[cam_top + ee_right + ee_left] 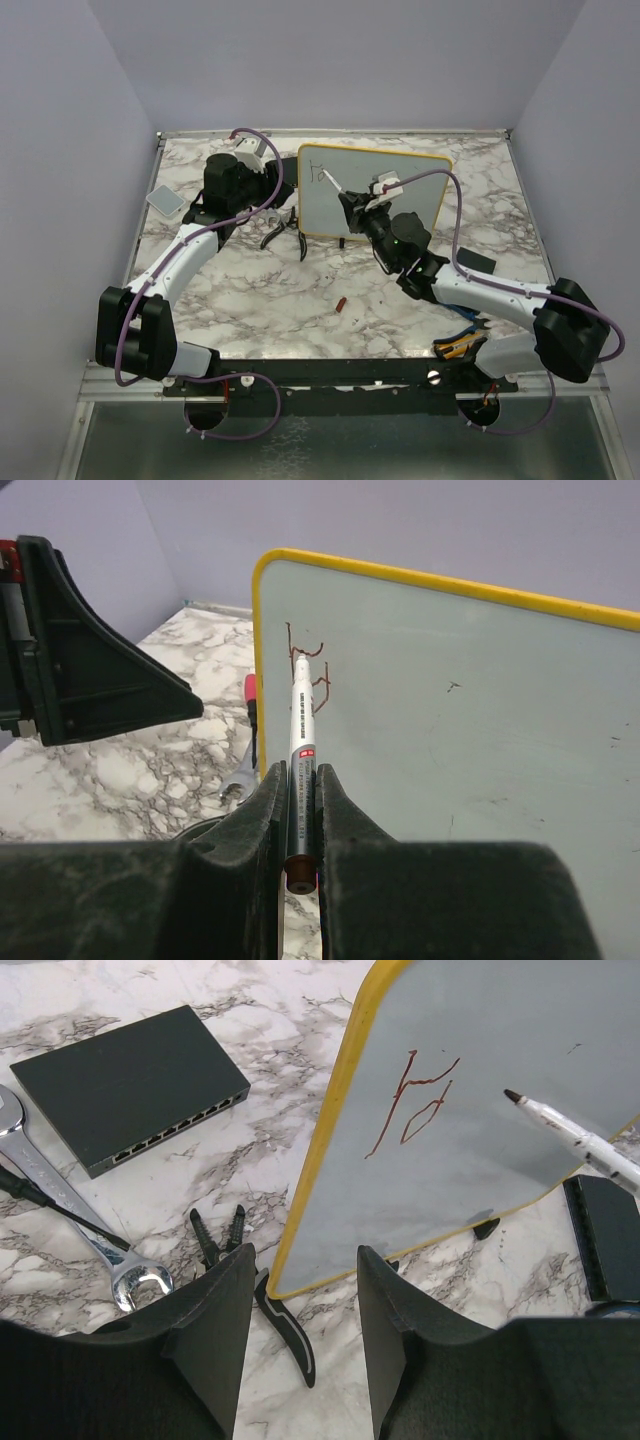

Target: Write a sentence on the whiteboard

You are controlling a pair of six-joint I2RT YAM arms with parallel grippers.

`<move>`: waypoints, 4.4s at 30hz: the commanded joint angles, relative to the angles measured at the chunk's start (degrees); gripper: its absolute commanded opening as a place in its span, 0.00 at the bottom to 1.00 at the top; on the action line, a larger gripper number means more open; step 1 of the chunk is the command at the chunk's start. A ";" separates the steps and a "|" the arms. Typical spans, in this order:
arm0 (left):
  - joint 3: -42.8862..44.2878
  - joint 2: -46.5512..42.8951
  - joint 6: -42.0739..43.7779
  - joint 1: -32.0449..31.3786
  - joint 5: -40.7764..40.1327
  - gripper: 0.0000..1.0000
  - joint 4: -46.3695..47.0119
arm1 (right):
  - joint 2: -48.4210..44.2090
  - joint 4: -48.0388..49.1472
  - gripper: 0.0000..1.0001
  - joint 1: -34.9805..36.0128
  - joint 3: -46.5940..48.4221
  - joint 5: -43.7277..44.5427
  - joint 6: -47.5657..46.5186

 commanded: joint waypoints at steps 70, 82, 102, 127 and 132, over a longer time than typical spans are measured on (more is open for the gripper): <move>-0.94 -2.84 0.85 0.50 -1.63 0.47 0.47 | -0.16 -0.75 0.00 0.30 0.40 11.34 -1.60; -1.11 -3.19 0.83 0.56 -2.10 0.47 0.51 | 0.10 -0.72 0.00 0.32 -0.08 11.69 -1.69; -1.03 -3.29 0.90 0.62 -2.16 0.47 0.51 | 1.22 -5.02 0.00 0.34 -3.28 9.14 3.76; -1.12 -3.29 0.80 0.73 -1.87 0.47 0.62 | -7.99 -5.05 0.00 0.34 -5.79 8.62 2.77; -1.20 -3.28 0.71 0.76 -1.87 0.47 0.69 | -7.84 -4.63 0.00 0.34 -4.41 8.01 1.20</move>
